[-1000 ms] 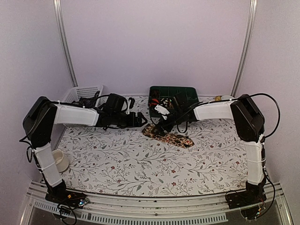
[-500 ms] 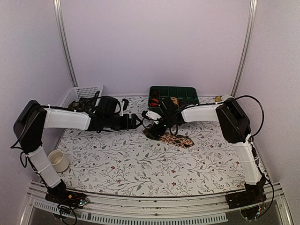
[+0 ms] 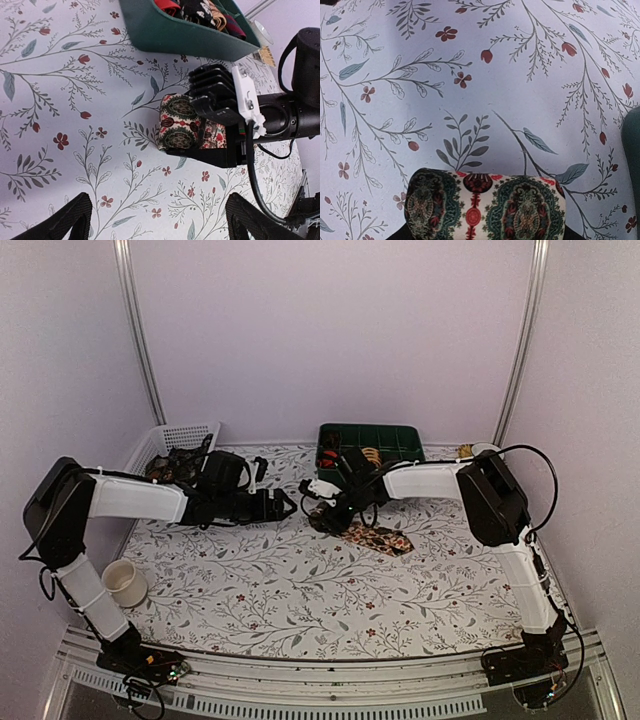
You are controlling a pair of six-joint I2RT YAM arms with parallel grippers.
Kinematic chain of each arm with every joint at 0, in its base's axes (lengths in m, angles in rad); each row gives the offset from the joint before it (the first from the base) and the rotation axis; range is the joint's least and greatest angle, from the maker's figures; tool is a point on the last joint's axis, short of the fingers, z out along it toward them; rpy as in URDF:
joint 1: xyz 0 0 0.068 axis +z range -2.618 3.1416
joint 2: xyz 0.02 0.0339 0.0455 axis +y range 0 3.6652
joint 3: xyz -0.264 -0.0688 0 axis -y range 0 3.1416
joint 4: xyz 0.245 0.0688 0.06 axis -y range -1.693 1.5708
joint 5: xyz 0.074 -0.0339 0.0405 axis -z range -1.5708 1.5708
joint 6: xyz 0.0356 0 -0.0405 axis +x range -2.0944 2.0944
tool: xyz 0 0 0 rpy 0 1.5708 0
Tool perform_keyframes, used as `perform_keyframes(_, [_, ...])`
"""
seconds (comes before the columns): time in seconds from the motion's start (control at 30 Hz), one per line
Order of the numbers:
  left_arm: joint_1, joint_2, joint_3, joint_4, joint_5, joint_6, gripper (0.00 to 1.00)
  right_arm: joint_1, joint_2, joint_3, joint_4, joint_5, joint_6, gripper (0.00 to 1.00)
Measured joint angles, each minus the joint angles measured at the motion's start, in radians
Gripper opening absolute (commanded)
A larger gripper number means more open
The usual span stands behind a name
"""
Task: Roll the ties
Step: Roll the tie at the center of the board.
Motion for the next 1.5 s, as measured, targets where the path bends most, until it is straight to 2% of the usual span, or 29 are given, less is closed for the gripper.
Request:
perform_keyframes(0.4, [0.002,-0.014,-0.037,0.010,0.026,0.000,0.93,-0.001,0.000,0.016,-0.094,-0.107,-0.040,0.51])
perform_keyframes(0.6, [0.002,-0.102,-0.130,0.012,0.024,-0.010,0.93,0.020,-0.049,-0.110,-0.001,-0.159,-0.014,0.49])
perform_keyframes(0.8, [0.002,-0.204,-0.220,0.013,0.017,-0.027,0.93,0.151,-0.147,-0.265,0.046,-0.138,0.038,0.45])
perform_keyframes(0.97, [0.009,-0.241,-0.269,0.002,0.000,-0.038,0.94,0.229,-0.167,-0.288,0.049,-0.066,0.083,0.75])
perform_keyframes(1.17, [0.009,-0.256,-0.286,0.002,0.002,-0.055,1.00,0.240,-0.179,-0.287,0.029,-0.019,0.093,0.99])
perform_keyframes(1.5, [-0.030,-0.264,-0.324,0.093,0.050,-0.110,1.00,0.239,-0.270,-0.322,-0.104,-0.036,0.174,1.00])
